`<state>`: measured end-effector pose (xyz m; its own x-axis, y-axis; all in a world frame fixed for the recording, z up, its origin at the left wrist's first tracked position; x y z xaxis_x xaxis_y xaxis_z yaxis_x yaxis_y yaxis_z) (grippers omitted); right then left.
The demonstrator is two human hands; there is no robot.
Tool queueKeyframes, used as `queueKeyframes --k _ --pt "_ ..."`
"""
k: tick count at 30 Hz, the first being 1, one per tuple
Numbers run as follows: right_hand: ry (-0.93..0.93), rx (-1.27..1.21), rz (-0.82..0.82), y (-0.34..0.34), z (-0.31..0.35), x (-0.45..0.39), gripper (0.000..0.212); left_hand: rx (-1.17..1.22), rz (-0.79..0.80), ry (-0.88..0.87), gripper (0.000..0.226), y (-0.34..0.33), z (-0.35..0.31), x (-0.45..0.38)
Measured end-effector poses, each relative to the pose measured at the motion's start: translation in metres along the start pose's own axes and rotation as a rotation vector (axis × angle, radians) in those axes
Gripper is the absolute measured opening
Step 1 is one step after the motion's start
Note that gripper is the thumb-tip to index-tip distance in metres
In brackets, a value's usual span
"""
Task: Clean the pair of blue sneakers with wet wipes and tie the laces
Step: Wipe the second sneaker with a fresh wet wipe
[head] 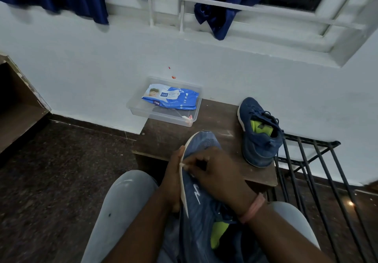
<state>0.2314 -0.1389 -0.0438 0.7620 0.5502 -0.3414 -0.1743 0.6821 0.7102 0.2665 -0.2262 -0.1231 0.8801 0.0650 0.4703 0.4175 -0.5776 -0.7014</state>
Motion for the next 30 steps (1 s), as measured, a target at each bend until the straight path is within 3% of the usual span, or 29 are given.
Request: queueKeyframes --k 2,4,6,7,10,12,14,15,17,22,26,30 --pt "0.063 0.041 0.025 0.007 -0.001 -0.001 0.010 -0.060 -0.049 0.010 0.064 0.002 0.000 0.000" --pt "0.058 0.265 -0.179 0.021 -0.017 -0.020 0.006 -0.110 -0.026 0.000 0.062 -0.003 0.005 0.001" --pt "-0.067 0.439 -0.323 0.030 -0.024 -0.034 0.008 -0.071 -0.038 0.016 0.059 -0.007 0.009 0.003" --pt "-0.081 0.404 -0.284 0.024 -0.022 -0.035 0.013 -0.036 -0.033 -0.003 0.060 -0.008 0.008 0.003" --pt "-0.089 0.122 0.084 -0.001 0.000 -0.011 0.014 0.042 -0.030 0.031 0.067 0.000 0.003 0.003" --pt "-0.046 0.103 0.163 0.005 0.008 -0.003 0.007 0.008 -0.047 0.041 0.074 0.003 0.002 0.003" --pt "-0.050 0.182 -0.010 0.028 -0.002 -0.015 0.005 -0.010 -0.042 0.042 0.074 0.004 0.005 0.000" --pt "-0.150 0.138 -0.145 0.044 -0.012 -0.020 0.007 0.002 -0.052 0.018 0.073 0.003 0.004 0.000" --pt "-0.401 -0.154 -0.274 0.070 -0.033 -0.020 0.012 0.036 -0.108 -0.050 0.070 0.005 -0.001 -0.002" --pt "-0.641 -0.450 -0.146 0.066 -0.026 0.016 0.021 0.094 -0.189 -0.153 0.072 0.010 -0.006 -0.008" --pt "-0.689 -0.437 -0.098 0.039 -0.013 0.021 0.034 0.160 -0.175 -0.195 0.067 0.007 -0.004 -0.007" --pt "-0.641 -0.336 -0.062 0.025 -0.001 0.017 0.028 0.170 -0.137 -0.231 0.062 0.003 -0.010 -0.001"
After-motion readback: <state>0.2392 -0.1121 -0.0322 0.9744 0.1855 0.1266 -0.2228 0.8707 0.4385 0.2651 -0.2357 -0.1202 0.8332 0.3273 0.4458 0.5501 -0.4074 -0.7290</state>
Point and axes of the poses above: each hand's wrist, its own x-axis away from the middle knuckle, its own y-axis out of the back of the hand, z = x × y, the point moved 4 cm from there along -x, towards the middle knuckle, and after that the axes turned 13 degrees about -z, right-handed, at the moved point
